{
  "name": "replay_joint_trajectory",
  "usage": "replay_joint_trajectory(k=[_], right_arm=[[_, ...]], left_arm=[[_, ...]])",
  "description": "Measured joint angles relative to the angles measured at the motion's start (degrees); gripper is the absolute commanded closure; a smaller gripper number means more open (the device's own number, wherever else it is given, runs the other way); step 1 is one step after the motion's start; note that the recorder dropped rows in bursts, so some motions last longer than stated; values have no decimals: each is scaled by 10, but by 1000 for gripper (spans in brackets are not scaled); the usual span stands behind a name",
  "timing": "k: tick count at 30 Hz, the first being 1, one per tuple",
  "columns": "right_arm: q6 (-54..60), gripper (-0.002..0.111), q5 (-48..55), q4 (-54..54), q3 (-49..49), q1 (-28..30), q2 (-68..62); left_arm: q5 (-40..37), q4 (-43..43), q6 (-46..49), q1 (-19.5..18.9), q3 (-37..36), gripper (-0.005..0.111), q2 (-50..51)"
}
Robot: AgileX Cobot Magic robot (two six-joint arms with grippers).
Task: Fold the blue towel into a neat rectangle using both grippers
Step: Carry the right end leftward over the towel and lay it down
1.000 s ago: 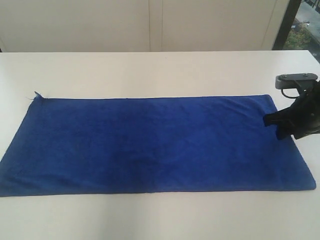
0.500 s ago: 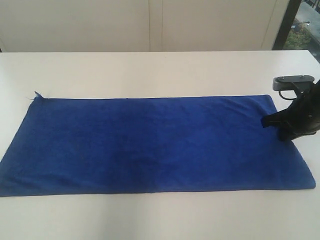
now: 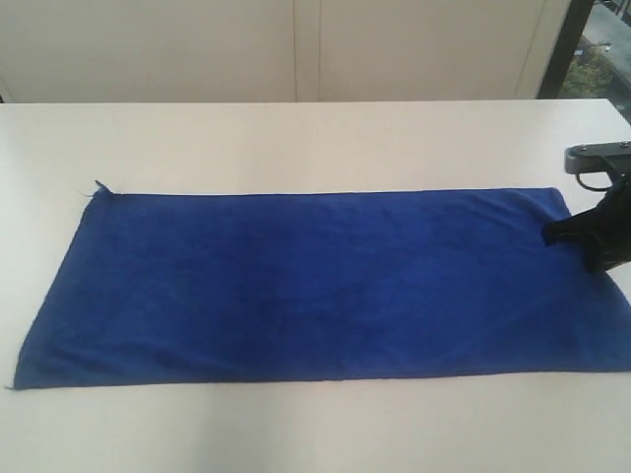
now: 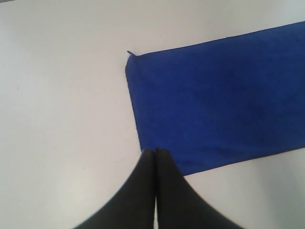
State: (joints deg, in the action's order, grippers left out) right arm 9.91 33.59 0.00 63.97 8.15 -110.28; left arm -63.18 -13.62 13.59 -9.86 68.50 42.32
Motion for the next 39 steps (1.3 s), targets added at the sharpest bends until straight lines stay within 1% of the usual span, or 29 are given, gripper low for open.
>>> replay_joint_trajectory(k=[7,8,13,16,18,23,26,28,31,32,33,34,35,36,38,39], right_arm=[[-21,108,18,-50,18,64,0],[-22,108,21,-54,23,83,0],[-24,108,29,-61,27,107,13],[-24,108,31,-60,27,109,35],[-24,108,39,-52,27,99,61],[-24,108,57,-39,27,46,116],[-24,108,86,-34,33,-38,162],[-24,108,118,-19,57,-96,174],[-24,108,160,8,108,-211,171],[-24,108,166,12,120,-234,168],[-23,108,176,24,159,-302,149],[-23,108,177,40,184,-341,132],[-23,108,176,54,201,-366,117],[-23,108,165,77,236,-413,80],[-23,108,150,91,282,-464,20],[-23,108,150,92,300,-478,-4]], left_arm=[[0,0,0,0,0,107,0],[0,0,0,0,0,107,0],[0,0,0,0,0,107,0],[0,0,0,0,0,107,0],[0,0,0,0,0,107,0],[0,0,0,0,0,107,0],[0,0,0,0,0,107,0],[0,0,0,0,0,107,0],[0,0,0,0,0,107,0],[0,0,0,0,0,107,0],[0,0,0,0,0,107,0],[0,0,0,0,0,107,0],[0,0,0,0,0,107,0],[0,0,0,0,0,107,0],[0,0,0,0,0,107,0],[0,0,0,0,0,107,0]])
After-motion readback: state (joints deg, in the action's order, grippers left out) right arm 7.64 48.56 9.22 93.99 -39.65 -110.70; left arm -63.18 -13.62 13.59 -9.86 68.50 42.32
